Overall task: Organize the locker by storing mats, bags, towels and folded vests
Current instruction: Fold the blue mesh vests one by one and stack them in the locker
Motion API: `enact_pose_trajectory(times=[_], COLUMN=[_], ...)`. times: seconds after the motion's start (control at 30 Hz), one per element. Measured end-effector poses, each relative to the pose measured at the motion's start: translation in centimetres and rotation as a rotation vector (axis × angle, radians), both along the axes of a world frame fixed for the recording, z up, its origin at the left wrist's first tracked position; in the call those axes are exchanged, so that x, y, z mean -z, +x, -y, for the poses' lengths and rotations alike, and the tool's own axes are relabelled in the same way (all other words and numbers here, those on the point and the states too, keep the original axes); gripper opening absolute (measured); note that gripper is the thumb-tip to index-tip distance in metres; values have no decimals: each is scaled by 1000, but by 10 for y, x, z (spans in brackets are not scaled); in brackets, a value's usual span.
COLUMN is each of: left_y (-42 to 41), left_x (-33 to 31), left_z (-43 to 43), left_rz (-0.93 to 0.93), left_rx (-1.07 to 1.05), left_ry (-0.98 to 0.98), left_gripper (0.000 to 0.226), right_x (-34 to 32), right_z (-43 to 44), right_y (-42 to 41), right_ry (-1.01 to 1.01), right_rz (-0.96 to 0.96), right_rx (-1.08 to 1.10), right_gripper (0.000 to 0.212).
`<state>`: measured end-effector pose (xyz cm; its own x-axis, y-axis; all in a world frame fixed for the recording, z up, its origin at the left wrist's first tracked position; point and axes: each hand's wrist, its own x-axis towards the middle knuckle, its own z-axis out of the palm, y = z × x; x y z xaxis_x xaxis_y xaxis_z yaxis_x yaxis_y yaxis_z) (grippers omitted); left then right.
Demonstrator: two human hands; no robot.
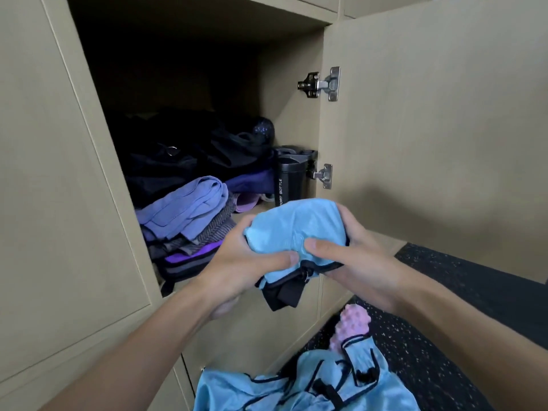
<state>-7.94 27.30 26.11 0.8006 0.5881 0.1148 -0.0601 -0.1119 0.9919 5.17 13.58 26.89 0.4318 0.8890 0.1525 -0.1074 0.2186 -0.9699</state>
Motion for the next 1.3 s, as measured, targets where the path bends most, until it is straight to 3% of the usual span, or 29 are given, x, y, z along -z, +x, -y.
enact_pose_trajectory(times=[0.1,0.17,0.23,0.3,0.37,0.5,0.6,0.8,0.97,1.13,1.23,1.3], left_y=[15,24,28,29,29,35,42,45,44,41,40,39], left_x=[2,-1,-6,-11,-11,10,27,39,43,44,46,46], left_z=[-17,-26,-38,-58,-83,-118,-128,-142,-145,-145,-145,-146], left_rz=[-10,-36,-77,-124,-227,-562,-656,-685,-674,-646,-640,-625], left_rx=[-14,-69,-195,-406,-576,-554,-519,-555,-573,-569,-569,-575], left_ry=[11,192,575,1117,1428,1441,1528,1668,1710,1717,1722,1727], left_gripper=[62,71,84,80,73,77,70,64,66,62,61,61], right_x=[4,5,7,12,18,35,46,73,93,92,97,103], right_z=[-25,-44,-64,-87,-111,-160,-187,-189,-189,-208,-200,-196], right_y=[15,27,38,50,61,74,74,74,72,72,65,62], right_ry=[36,30,22,-8,-54,-91,-101,-178,-279,-328,-190,-204], right_rz=[-7,0,14,24,27,115,288,896,937,1065,1111,1214], right_rx=[117,172,229,285,335,412,517,716,495,589,657,606], right_gripper=[53,51,49,49,48,46,48,37,70,63,52,56])
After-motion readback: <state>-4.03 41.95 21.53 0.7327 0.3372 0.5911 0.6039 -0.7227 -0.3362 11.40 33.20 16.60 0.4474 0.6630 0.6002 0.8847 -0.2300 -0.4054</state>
